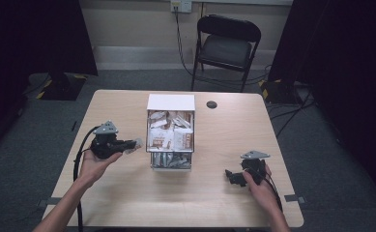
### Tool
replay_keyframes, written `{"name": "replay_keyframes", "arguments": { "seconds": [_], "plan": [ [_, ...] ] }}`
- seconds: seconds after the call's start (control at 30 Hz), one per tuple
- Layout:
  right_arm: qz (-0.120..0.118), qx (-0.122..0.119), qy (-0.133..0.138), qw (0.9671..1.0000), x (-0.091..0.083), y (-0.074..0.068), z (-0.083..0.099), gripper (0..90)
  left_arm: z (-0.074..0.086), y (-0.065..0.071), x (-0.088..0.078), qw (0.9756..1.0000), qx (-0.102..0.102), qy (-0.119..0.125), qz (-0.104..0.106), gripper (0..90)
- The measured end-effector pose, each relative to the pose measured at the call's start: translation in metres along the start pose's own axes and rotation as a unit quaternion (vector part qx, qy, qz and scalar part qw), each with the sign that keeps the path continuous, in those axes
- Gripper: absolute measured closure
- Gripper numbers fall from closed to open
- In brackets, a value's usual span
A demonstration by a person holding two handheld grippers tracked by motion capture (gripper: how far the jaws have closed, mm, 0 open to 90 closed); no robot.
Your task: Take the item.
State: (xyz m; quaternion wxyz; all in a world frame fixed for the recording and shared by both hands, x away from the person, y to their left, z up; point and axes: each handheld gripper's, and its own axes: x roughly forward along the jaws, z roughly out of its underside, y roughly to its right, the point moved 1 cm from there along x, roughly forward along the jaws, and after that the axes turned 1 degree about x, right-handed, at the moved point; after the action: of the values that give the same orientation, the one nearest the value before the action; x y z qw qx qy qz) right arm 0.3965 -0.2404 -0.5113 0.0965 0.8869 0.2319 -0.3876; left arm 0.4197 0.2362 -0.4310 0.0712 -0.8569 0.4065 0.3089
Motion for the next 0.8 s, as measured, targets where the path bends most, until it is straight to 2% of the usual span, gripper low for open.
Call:
{"name": "replay_keyframes", "arguments": {
  "seconds": [0.1,0.3,0.4,0.63,0.67,0.8],
  "plan": [
    [0.0,0.0,0.0,1.0,0.0,0.0,0.0,0.0,0.003,0.0,0.011,0.9998,0.01,-0.013,-0.005,90.0],
    [0.0,0.0,0.0,1.0,0.0,0.0,0.0,0.0,0.012,0.002,0.023,0.9997,0.008,-0.025,0.003,90.0],
    [0.0,0.0,0.0,1.0,0.0,0.0,0.0,0.0,0.014,0.002,0.024,0.9998,-0.006,-0.019,0.008,90.0],
    [0.0,0.001,0.0,1.0,0.0,0.0,0.0,0.0,0.026,0.007,0.029,0.9994,-0.015,-0.028,0.016,90.0],
    [0.0,0.001,0.0,1.0,0.0,0.0,0.0,0.0,0.026,0.007,0.029,0.9993,-0.011,-0.032,0.016,90.0],
    [0.0,0.0,0.0,1.0,0.0,0.0,0.0,0.0,0.027,0.007,0.029,0.9993,-0.019,-0.028,0.016,90.0]
  ]
}}
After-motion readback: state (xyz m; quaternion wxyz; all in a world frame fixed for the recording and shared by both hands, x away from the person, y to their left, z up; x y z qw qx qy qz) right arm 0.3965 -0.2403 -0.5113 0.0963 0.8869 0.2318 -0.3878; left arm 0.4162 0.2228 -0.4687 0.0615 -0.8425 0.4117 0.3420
